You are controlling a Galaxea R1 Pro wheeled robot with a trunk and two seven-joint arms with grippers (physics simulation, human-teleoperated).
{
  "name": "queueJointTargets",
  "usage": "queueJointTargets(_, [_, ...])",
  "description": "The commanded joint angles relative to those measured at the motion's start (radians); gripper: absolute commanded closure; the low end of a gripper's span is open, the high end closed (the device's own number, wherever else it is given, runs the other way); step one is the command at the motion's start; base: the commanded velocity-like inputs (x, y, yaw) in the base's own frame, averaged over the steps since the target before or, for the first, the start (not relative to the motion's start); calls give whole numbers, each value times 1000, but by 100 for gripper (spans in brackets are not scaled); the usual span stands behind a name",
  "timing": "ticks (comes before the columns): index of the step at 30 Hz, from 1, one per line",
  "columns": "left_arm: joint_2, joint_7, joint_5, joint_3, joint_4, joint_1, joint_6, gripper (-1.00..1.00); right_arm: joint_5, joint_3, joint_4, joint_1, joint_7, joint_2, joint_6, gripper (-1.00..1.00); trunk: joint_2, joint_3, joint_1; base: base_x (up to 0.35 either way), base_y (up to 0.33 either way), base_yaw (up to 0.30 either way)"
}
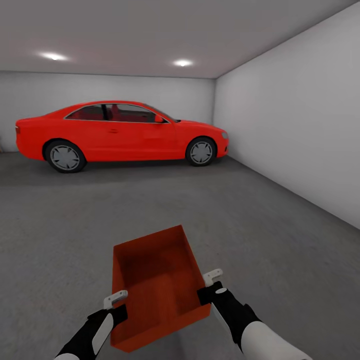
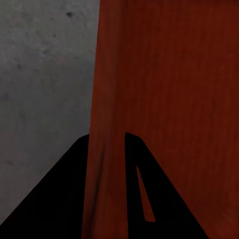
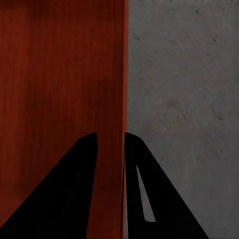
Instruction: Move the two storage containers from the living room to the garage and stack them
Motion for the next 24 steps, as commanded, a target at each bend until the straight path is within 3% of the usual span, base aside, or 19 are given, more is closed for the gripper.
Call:
queueJointTargets(1, [-1, 8, 6, 4, -5, -1, 5, 100, -9, 2, 0, 0, 73, 0, 7, 100, 0, -1, 0, 265, 0, 0])
queueJointTargets(24, [3, 8, 6, 4, -5, -1, 5, 100, -9, 2, 0, 0, 73, 0, 7, 100, 0, -1, 0, 285, 54, 0])
